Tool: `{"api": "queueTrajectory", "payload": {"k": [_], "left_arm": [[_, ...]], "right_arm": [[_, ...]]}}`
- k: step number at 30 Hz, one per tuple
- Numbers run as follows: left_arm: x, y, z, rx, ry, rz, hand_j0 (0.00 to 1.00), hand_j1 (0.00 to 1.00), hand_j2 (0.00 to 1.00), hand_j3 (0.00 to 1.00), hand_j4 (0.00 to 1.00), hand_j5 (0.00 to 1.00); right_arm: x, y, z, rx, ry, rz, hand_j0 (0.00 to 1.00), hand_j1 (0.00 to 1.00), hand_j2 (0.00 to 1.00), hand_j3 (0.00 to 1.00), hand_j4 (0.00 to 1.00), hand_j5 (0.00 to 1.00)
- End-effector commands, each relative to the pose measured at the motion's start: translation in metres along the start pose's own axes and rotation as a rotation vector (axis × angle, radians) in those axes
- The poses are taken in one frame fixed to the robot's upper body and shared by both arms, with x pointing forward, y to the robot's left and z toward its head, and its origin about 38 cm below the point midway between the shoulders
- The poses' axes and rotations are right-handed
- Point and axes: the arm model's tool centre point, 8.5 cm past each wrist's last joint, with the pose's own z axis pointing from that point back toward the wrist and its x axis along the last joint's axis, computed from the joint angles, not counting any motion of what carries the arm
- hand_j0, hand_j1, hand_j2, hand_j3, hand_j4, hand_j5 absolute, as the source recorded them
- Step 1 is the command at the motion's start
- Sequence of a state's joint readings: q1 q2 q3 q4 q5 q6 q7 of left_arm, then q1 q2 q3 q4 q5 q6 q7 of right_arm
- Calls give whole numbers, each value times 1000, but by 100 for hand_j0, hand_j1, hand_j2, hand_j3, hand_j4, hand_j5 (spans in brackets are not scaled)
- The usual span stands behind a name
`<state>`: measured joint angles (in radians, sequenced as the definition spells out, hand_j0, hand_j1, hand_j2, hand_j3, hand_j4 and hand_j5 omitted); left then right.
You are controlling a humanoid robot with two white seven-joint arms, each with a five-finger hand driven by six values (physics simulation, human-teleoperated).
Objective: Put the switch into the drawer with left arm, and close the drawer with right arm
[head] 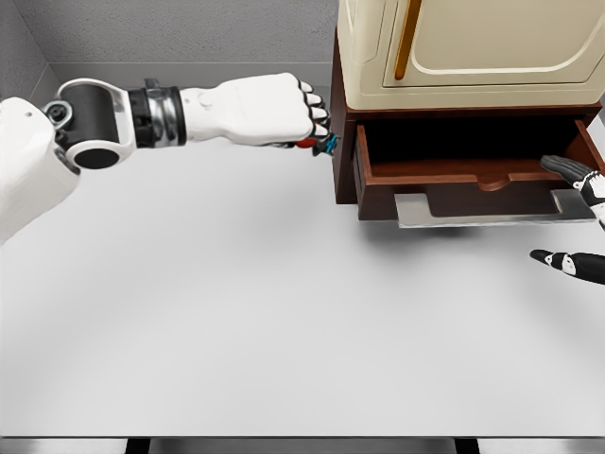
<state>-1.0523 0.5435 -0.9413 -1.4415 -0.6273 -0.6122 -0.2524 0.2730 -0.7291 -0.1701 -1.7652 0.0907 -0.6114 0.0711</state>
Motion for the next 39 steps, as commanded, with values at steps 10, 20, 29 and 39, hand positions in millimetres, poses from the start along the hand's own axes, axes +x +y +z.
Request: {"api": "queueTrajectory", "payload": {"k": [10, 20, 29, 39], "left_arm": [[13, 13, -11, 36, -46, -17, 43, 43, 43, 43, 43, 43], [11, 30, -14, 59, -52, -46, 43, 43, 43, 43, 43, 43], [20, 51, -14, 102, -83, -78, 44, 44, 44, 44, 44, 44], [23, 63, -21, 132, -95, -92, 44, 44, 44, 44, 44, 44]], "right_arm": [[0, -1, 0, -4, 0, -4, 100, 100, 100, 100, 100, 100], [0, -1, 0, -4, 0, -4, 100, 100, 100, 100, 100, 100], [0, 0, 0, -3, 1, -5, 100, 100, 100, 100, 100, 100], [0, 0, 0, -3, 1, -5, 100, 100, 100, 100, 100, 100]]}}
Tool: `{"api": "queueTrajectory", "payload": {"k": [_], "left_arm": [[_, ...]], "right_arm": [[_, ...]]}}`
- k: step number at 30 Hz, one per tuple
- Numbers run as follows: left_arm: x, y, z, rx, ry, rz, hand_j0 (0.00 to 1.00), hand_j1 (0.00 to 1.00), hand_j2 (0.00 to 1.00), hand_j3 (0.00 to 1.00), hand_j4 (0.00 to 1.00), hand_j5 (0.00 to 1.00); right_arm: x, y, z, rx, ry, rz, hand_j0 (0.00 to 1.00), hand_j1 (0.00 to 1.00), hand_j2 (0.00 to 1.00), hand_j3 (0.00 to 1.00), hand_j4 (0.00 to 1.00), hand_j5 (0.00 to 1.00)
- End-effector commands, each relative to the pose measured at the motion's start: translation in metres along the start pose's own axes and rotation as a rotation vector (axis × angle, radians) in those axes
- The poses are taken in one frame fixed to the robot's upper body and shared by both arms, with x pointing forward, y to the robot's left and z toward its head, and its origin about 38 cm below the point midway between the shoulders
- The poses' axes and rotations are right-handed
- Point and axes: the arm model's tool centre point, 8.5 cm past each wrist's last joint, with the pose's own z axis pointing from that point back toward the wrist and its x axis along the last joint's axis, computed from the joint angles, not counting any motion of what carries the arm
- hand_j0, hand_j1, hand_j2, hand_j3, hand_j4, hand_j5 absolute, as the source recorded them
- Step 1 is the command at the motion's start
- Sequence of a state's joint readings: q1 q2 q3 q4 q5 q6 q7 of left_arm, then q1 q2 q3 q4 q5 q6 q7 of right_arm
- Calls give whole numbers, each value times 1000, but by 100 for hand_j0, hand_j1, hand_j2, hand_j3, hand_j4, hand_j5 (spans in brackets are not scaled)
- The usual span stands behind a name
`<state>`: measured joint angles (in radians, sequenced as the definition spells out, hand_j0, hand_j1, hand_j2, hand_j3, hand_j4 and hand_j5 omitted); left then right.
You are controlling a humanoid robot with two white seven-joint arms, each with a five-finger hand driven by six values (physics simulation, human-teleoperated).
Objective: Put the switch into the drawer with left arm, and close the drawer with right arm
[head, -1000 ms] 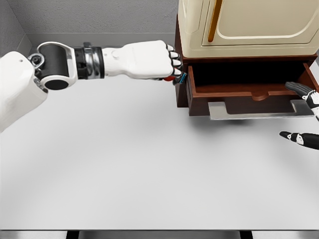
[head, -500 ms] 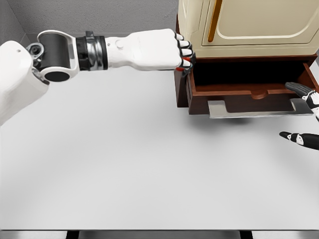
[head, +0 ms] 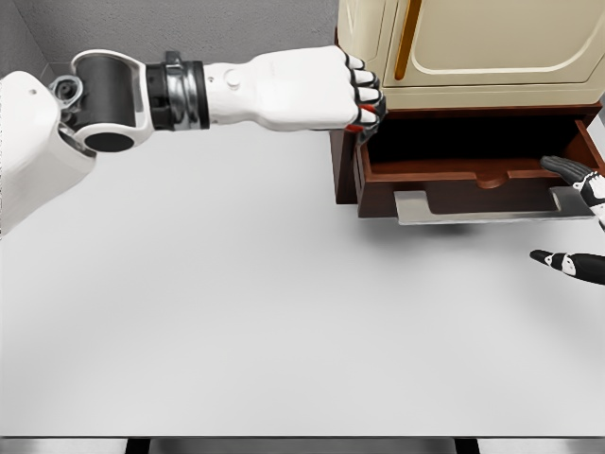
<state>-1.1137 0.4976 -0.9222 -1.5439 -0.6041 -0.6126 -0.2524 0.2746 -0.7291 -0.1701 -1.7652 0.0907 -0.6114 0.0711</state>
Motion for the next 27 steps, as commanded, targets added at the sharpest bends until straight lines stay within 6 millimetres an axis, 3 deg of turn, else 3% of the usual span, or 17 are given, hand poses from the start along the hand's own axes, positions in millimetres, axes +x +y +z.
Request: {"api": "queueTrajectory", "payload": {"k": [1, 27], "left_arm": [[2, 2, -6, 14, -10, 5, 44, 44, 44, 44, 44, 44], [6, 25, -47, 70, -60, -10, 45, 45, 45, 45, 45, 45]], "right_arm": [[0, -1, 0, -4, 0, -4, 100, 100, 100, 100, 100, 100], [-1, -1, 3, 0, 6, -8, 100, 100, 100, 100, 100, 100]]}}
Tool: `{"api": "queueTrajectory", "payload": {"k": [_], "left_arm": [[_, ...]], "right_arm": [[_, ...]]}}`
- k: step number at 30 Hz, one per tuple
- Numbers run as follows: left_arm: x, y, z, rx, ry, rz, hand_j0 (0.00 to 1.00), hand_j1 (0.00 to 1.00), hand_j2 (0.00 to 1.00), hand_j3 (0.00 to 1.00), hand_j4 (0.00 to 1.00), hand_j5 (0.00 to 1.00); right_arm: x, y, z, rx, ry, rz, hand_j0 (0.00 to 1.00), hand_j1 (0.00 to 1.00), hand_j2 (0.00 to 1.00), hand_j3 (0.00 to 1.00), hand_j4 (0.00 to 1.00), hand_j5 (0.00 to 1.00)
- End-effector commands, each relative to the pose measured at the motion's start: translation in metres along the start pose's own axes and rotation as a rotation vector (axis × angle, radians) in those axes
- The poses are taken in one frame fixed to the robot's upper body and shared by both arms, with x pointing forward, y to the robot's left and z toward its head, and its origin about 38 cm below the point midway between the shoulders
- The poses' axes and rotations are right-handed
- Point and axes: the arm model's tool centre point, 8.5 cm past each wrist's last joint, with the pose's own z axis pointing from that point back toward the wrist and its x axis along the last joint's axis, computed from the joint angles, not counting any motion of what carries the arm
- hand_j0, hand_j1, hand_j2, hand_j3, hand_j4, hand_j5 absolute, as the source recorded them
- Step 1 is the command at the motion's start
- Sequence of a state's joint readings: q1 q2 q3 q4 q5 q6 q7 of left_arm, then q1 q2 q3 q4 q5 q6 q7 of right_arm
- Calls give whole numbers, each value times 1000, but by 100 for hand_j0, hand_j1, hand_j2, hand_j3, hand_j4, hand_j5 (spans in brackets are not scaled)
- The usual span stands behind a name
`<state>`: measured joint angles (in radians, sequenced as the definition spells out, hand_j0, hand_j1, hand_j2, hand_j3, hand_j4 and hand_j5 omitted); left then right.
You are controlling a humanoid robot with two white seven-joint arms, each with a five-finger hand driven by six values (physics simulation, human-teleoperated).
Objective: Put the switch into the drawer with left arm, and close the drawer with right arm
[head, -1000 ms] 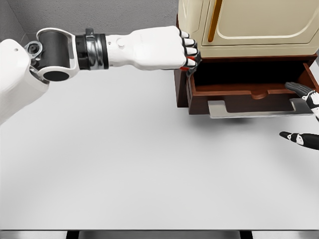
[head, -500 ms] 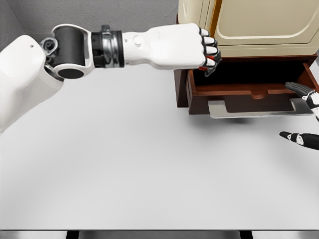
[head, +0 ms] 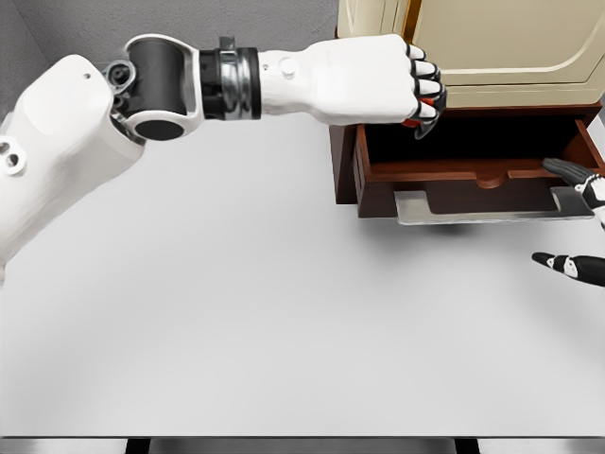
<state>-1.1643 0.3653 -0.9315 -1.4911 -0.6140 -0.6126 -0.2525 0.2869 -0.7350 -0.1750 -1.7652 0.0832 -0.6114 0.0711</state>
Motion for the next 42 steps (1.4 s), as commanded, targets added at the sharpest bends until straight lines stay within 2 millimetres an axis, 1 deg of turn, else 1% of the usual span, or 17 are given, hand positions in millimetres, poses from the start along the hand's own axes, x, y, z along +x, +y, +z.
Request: {"api": "queueTrajectory", "payload": {"k": [1, 13, 15, 16, 18, 25, 26, 28, 31, 34, 36, 42], "left_arm": [[0, 1, -3, 9, -3, 8, 45, 45, 45, 45, 45, 45], [-10, 5, -2, 4, 18, 2, 47, 47, 47, 47, 47, 47], [-12, 3, -1, -1, 26, 7, 52, 52, 52, 52, 52, 52], [-11, 5, -4, 7, 21, 7, 58, 58, 58, 58, 58, 58], [-14, 3, -5, 4, 27, 14, 63, 63, 63, 63, 63, 63], [-15, 4, -11, 9, 26, 19, 65, 65, 65, 65, 65, 65], [-16, 2, -12, 6, 28, 23, 68, 68, 68, 68, 68, 68], [-15, 3, -13, 9, 25, 25, 85, 85, 85, 85, 85, 85], [-15, 4, -14, 14, 25, 25, 100, 100, 100, 100, 100, 100], [-15, 4, -15, 15, 22, 25, 100, 100, 100, 100, 100, 100], [-14, 7, -20, 23, 17, 26, 100, 100, 100, 100, 100, 100], [-15, 7, -21, 25, 17, 28, 100, 100, 100, 100, 100, 100]], "right_arm": [[0, -1, 0, -3, -1, -4, 100, 100, 100, 100, 100, 100], [0, -1, 0, -6, -1, -4, 100, 100, 100, 100, 100, 100], [0, -2, 0, -5, -1, -3, 100, 100, 100, 100, 100, 100], [0, -1, 0, -4, 0, -3, 100, 100, 100, 100, 100, 100], [0, -2, 0, -5, -1, -3, 100, 100, 100, 100, 100, 100], [0, -1, 0, -4, 0, -3, 100, 100, 100, 100, 100, 100], [0, -2, 0, -5, -1, -3, 100, 100, 100, 100, 100, 100], [0, -1, 0, -4, 0, -3, 100, 100, 100, 100, 100, 100], [0, -1, 0, -4, 0, -3, 100, 100, 100, 100, 100, 100], [0, -2, 0, -5, -1, -3, 100, 100, 100, 100, 100, 100], [0, -1, 0, -4, 0, -3, 100, 100, 100, 100, 100, 100], [0, -1, 0, -4, 0, -3, 100, 100, 100, 100, 100, 100]]}}
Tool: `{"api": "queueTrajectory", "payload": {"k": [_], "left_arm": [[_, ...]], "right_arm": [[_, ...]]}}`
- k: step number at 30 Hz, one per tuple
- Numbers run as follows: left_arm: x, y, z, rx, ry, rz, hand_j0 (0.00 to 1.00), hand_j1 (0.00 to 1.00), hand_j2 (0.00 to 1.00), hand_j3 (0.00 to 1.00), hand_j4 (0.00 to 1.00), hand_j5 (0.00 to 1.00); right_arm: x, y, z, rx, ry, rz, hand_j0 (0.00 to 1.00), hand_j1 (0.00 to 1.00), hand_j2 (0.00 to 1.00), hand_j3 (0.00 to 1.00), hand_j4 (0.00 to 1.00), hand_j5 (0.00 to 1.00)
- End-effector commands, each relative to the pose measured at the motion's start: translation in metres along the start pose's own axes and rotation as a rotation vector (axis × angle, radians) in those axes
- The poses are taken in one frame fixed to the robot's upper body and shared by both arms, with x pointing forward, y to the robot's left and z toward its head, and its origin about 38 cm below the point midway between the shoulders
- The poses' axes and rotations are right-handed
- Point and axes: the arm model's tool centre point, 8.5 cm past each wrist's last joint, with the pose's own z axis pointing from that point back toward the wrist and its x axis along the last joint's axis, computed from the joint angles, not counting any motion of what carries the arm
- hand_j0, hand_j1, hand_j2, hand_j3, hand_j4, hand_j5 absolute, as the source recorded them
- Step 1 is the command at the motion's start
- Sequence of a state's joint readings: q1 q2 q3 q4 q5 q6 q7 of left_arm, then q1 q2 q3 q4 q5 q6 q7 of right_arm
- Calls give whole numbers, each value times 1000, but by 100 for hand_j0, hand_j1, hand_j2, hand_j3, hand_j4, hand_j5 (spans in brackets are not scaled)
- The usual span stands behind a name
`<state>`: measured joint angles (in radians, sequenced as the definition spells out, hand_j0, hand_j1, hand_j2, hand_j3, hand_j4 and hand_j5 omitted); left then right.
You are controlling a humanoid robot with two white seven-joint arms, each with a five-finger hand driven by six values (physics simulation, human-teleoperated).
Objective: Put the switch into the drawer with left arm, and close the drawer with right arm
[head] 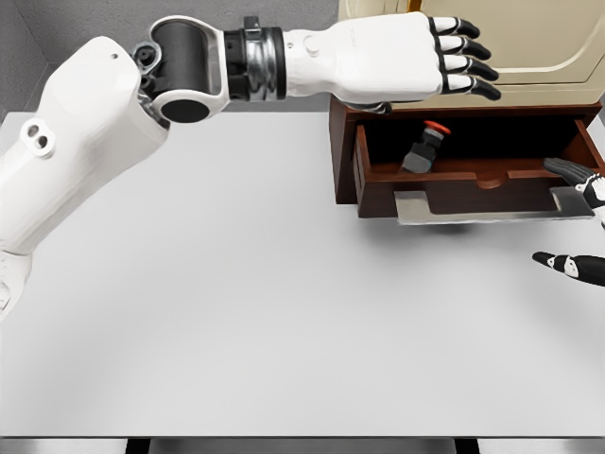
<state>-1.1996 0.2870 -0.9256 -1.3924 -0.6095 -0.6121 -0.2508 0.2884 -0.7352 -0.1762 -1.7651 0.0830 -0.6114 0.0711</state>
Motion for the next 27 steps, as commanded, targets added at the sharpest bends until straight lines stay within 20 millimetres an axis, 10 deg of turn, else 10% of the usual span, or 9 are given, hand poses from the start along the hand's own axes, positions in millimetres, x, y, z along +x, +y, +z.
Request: {"api": "queueTrajectory", "payload": {"k": [1, 12, 23, 27], "left_arm": [[0, 1, 0, 7, 1, 5, 100, 100, 100, 100, 100, 100], [39, 29, 23, 77, -106, -33, 100, 100, 100, 100, 100, 100], [29, -22, 150, -65, 89, 90, 100, 100, 100, 100, 100, 100], [29, -28, 161, -82, 110, 107, 100, 100, 100, 100, 100, 100]], "right_arm": [[0, -1, 0, -5, -2, -5, 100, 100, 100, 100, 100, 100], [-3, -18, 12, -15, 32, 37, 100, 100, 100, 100, 100, 100], [-2, -17, 3, 147, 9, 77, 83, 83, 83, 83, 83, 83], [-1, -22, 1, 162, 4, 92, 83, 83, 83, 83, 83, 83]]}}
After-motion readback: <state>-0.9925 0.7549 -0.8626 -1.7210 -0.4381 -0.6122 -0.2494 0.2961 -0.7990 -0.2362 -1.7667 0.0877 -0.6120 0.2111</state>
